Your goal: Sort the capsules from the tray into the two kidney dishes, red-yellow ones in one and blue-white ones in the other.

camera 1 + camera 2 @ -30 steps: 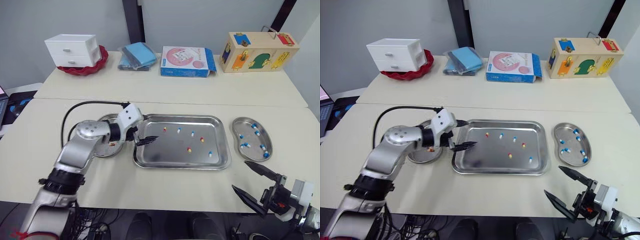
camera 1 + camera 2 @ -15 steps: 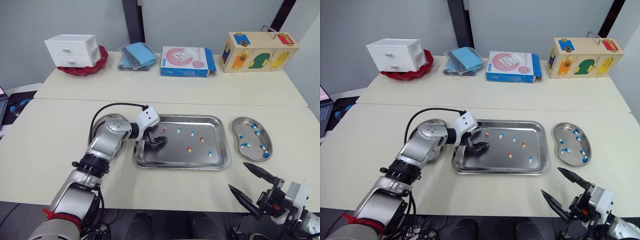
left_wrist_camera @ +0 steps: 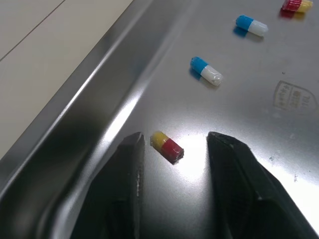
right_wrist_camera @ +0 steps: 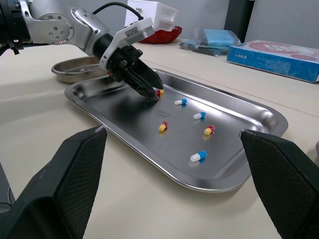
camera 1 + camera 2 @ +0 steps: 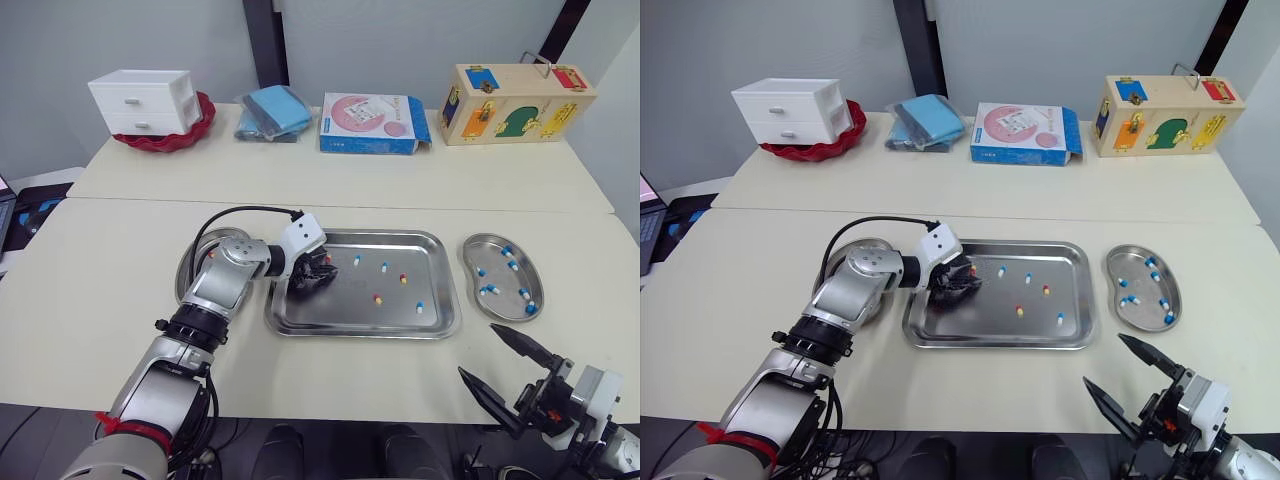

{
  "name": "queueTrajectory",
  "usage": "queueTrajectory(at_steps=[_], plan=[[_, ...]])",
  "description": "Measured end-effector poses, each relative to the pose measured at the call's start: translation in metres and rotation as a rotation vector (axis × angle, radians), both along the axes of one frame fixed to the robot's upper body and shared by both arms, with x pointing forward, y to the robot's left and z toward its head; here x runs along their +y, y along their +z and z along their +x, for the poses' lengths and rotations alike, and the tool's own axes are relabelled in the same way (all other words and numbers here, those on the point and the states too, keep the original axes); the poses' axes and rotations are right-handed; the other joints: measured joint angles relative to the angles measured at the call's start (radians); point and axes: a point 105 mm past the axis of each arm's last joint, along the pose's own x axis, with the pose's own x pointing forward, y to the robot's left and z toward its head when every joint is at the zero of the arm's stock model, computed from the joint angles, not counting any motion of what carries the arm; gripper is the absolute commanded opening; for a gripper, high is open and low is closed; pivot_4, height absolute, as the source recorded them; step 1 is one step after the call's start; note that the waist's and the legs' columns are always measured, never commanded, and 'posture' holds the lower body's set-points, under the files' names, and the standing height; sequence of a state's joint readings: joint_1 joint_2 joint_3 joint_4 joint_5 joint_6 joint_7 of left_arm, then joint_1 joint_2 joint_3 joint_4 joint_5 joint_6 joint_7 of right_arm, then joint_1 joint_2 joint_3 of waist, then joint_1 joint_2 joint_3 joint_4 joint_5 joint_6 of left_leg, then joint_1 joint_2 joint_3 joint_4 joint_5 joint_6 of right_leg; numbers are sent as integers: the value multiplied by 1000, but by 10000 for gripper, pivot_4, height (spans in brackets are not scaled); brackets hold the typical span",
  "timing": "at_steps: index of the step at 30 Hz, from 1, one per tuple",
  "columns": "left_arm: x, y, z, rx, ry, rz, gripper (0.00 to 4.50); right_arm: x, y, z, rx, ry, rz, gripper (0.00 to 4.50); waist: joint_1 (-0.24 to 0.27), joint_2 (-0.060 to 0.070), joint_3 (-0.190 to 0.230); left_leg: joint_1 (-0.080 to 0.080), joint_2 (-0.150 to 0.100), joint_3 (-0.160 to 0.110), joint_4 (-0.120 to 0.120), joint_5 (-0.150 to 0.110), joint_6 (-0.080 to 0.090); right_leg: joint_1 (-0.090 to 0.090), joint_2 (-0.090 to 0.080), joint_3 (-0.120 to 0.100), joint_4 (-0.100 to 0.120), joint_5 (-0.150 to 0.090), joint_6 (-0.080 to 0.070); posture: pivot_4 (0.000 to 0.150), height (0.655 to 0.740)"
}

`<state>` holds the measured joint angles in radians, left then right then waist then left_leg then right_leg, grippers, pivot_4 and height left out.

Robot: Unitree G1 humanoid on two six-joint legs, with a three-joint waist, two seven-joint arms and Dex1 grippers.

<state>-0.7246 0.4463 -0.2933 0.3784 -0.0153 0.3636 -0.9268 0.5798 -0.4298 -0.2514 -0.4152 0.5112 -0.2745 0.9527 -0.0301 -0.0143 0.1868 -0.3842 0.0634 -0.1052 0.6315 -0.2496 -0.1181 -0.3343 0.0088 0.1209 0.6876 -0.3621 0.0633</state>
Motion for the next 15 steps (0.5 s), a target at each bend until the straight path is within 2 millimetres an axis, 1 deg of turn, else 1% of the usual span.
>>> queueTrajectory(at_steps=[1, 3, 4, 12, 15], plan=[[0, 0, 0, 0, 0, 1, 6389, 0, 0, 0, 0, -1, -1, 45000, 0, 0, 0, 0, 0, 0, 0, 0, 0, 0, 0, 0, 0, 0, 0, 1500, 7400], [0, 0, 0, -1, 1, 4, 996, 0, 0, 0, 0, -1, -3, 45000, 0, 0, 0, 0, 0, 0, 0, 0, 0, 0, 0, 0, 0, 0, 0, 1500, 7400], [0, 0, 0, -1, 2, 5, 380, 0, 0, 0, 1, -2, -5, 45000, 0, 0, 0, 0, 0, 0, 0, 0, 0, 0, 0, 0, 0, 0, 0, 1500, 7400], [1, 0, 0, 1, 2, 2, 380, 0, -1, 1, 1, -12, -5, 45000, 0, 0, 0, 0, 0, 0, 0, 0, 0, 0, 0, 0, 0, 0, 0, 1500, 7400], [2, -1, -3, 15, -9, -15, 380, 1, -1, 1, 3, -6, -1, 45000, 0, 0, 0, 0, 0, 0, 0, 0, 0, 0, 0, 0, 0, 0, 0, 1500, 7400]])
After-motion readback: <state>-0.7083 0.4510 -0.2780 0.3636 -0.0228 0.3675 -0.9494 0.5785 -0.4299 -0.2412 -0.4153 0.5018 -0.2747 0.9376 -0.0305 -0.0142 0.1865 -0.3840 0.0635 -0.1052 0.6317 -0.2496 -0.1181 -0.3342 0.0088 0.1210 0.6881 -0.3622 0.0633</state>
